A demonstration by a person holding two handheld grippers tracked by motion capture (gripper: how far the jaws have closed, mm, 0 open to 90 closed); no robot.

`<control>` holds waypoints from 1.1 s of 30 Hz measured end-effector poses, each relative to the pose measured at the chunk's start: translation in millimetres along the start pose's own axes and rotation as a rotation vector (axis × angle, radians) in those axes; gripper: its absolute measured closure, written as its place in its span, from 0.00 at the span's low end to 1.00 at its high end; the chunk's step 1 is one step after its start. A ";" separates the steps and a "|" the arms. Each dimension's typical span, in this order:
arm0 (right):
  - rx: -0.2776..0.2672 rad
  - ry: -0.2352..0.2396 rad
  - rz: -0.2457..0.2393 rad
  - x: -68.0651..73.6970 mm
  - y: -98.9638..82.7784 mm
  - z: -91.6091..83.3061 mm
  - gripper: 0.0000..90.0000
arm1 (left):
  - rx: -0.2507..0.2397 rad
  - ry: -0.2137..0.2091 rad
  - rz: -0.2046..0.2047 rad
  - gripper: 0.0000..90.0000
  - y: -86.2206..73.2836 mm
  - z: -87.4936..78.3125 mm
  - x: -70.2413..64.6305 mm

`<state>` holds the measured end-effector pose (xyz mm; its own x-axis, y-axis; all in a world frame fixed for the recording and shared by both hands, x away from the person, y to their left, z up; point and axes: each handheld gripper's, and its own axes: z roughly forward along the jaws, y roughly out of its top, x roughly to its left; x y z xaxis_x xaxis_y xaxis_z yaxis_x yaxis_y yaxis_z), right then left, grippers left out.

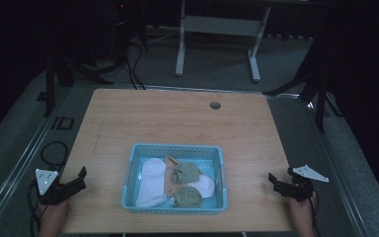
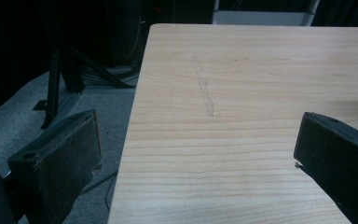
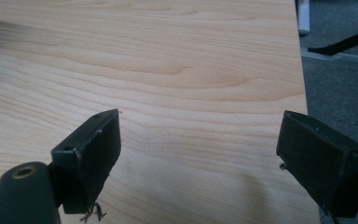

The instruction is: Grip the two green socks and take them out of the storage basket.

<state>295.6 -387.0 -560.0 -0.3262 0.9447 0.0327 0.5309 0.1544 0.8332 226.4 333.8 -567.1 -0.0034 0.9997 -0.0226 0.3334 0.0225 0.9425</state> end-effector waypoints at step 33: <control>0.110 0.359 -0.182 5.8 9.6 6.6 0.15 | 0.012 -0.010 0.024 0.00 0.3 0.9 -1.8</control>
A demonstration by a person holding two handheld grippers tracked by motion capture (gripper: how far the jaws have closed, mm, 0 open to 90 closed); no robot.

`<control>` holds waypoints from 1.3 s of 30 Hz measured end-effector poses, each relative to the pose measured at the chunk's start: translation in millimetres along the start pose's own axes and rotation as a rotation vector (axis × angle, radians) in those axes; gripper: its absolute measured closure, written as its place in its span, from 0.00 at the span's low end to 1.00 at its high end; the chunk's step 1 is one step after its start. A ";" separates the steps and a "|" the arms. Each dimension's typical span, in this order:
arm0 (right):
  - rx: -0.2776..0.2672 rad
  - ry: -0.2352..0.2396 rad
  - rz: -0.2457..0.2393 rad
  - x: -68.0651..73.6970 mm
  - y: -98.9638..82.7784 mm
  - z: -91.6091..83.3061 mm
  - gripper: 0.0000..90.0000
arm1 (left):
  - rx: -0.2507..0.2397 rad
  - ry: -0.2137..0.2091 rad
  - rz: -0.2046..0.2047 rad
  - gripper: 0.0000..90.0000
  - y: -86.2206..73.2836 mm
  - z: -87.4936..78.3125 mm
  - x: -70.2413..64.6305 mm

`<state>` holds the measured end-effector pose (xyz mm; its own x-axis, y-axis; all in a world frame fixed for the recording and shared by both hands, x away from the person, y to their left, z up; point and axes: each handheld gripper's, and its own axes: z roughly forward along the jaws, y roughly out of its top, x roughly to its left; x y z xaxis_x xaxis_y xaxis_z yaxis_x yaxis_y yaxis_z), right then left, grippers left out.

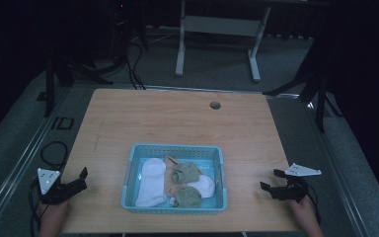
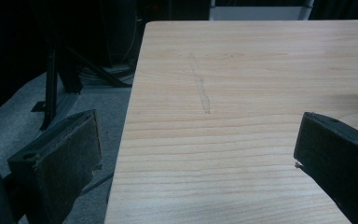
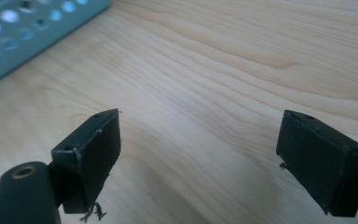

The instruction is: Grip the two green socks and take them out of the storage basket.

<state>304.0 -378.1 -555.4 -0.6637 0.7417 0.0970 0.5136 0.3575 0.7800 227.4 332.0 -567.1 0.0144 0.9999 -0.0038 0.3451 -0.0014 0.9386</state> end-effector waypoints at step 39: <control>0.251 0.161 -0.144 27.1 44.5 -10.9 0.14 | 0.005 -0.002 0.017 0.00 0.2 0.2 -1.2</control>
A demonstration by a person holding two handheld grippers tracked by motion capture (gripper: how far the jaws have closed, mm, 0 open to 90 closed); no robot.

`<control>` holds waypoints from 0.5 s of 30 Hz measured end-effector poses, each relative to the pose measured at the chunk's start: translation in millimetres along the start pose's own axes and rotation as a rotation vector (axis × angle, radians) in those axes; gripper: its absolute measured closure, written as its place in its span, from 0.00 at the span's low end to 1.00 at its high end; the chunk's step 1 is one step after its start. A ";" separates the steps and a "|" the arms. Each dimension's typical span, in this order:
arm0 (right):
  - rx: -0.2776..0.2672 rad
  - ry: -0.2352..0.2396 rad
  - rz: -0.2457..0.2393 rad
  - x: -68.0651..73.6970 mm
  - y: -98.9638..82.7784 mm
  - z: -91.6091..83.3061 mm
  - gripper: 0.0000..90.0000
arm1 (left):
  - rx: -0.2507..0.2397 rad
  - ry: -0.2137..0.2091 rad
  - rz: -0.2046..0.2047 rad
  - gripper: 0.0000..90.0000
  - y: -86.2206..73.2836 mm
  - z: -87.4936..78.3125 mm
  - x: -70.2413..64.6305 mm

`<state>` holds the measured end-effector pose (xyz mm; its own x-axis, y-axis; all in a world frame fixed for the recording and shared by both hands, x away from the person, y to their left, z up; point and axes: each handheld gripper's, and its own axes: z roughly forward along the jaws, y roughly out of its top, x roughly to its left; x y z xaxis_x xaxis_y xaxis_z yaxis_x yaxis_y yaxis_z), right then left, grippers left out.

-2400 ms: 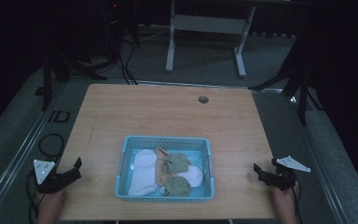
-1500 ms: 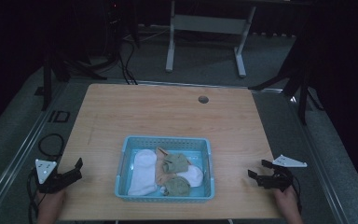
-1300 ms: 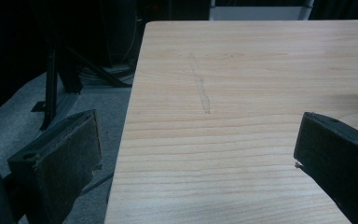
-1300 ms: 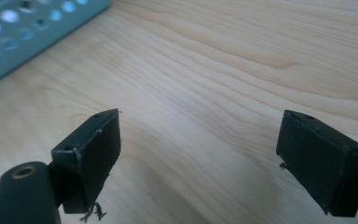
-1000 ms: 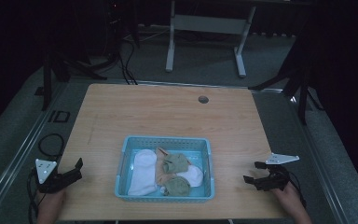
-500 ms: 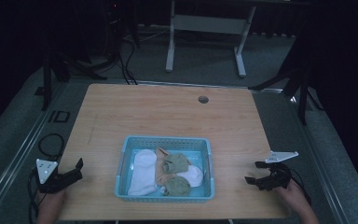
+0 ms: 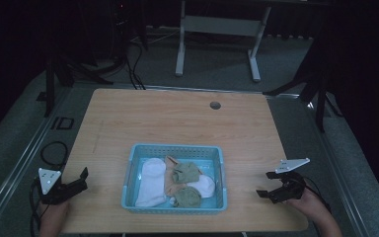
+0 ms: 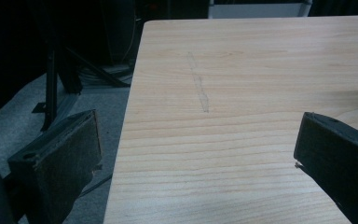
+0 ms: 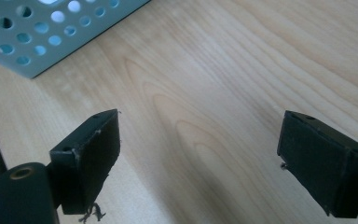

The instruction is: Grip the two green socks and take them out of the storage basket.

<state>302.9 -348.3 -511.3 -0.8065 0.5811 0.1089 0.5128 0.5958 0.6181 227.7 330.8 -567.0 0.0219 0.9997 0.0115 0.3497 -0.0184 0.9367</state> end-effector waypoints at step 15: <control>0.039 0.043 -0.019 3.1 19.2 -3.4 0.15 | 0.001 0.000 0.001 0.00 0.1 0.2 -0.3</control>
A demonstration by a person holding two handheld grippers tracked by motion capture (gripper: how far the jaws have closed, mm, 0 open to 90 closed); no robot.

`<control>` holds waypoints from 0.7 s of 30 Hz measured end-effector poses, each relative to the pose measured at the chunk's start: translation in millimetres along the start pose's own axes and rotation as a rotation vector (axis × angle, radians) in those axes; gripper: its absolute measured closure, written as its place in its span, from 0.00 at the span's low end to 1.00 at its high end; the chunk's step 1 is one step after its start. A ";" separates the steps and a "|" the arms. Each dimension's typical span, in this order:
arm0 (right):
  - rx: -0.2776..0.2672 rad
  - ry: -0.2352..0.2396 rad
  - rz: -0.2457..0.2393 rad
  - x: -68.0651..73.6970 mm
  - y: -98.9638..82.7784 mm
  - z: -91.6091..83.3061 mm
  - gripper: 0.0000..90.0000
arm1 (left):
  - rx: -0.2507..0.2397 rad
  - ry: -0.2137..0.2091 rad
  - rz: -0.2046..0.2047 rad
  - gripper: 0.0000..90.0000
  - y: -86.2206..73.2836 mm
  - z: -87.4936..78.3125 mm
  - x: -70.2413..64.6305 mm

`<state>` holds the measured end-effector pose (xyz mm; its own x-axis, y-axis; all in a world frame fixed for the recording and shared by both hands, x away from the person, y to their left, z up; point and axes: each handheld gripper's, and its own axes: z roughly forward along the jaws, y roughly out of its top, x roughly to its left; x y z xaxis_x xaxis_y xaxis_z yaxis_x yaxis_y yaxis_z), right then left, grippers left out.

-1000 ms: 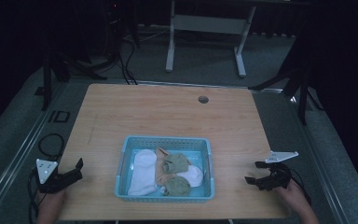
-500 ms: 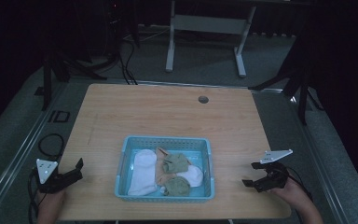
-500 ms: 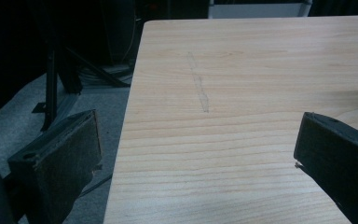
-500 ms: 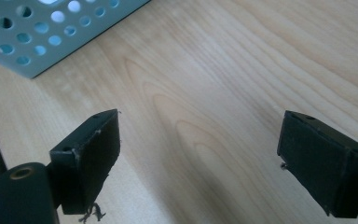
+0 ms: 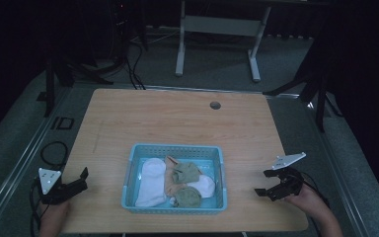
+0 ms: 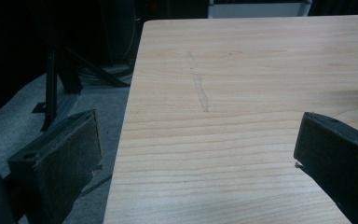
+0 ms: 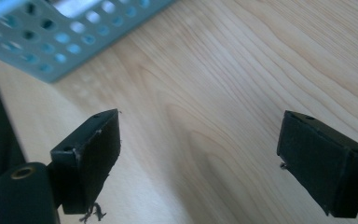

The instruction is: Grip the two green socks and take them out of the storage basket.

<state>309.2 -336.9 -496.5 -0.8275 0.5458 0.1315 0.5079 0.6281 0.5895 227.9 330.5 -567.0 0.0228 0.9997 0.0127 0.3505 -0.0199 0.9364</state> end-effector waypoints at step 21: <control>-0.014 0.051 -0.101 24.9 44.3 -11.8 0.18 | 0.001 -0.002 -0.001 0.00 0.0 0.0 0.3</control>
<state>308.3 -302.0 -457.7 -0.8857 0.4507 0.1111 0.4180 0.6704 0.6131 227.9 330.8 -567.0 0.0245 0.9996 0.0109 0.3512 -0.0188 0.9361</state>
